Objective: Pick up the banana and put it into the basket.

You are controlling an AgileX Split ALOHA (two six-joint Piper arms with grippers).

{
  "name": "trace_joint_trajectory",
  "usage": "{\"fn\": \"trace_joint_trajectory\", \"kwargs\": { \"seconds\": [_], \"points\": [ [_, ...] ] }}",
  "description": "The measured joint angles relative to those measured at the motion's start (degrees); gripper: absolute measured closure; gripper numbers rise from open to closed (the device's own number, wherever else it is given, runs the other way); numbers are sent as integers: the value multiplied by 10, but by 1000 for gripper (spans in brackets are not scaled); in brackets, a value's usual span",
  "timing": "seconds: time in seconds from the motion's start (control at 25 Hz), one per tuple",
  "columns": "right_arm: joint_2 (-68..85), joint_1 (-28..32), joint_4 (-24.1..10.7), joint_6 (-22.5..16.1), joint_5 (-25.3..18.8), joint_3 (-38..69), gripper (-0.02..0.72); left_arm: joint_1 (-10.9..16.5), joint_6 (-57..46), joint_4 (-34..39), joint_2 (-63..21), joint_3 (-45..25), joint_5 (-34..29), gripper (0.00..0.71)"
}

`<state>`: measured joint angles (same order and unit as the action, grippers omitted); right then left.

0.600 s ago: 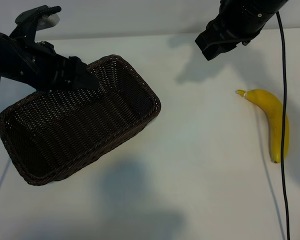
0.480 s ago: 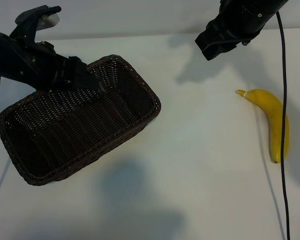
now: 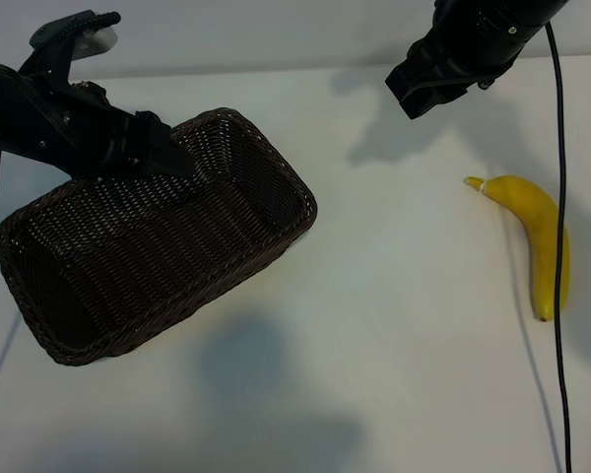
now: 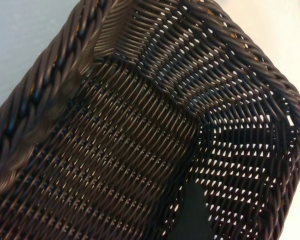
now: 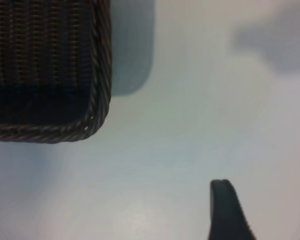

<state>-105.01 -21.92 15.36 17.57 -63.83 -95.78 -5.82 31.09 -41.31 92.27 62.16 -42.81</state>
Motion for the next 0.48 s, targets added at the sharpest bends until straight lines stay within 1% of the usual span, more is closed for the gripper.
{"fn": "trace_joint_trajectory", "kwargs": {
  "seconds": [0.48],
  "points": [
    [0, 0, 0, 0, 0, 0, 314, 0, 1, -1, 0, 0, 4, 118]
  ]
}}
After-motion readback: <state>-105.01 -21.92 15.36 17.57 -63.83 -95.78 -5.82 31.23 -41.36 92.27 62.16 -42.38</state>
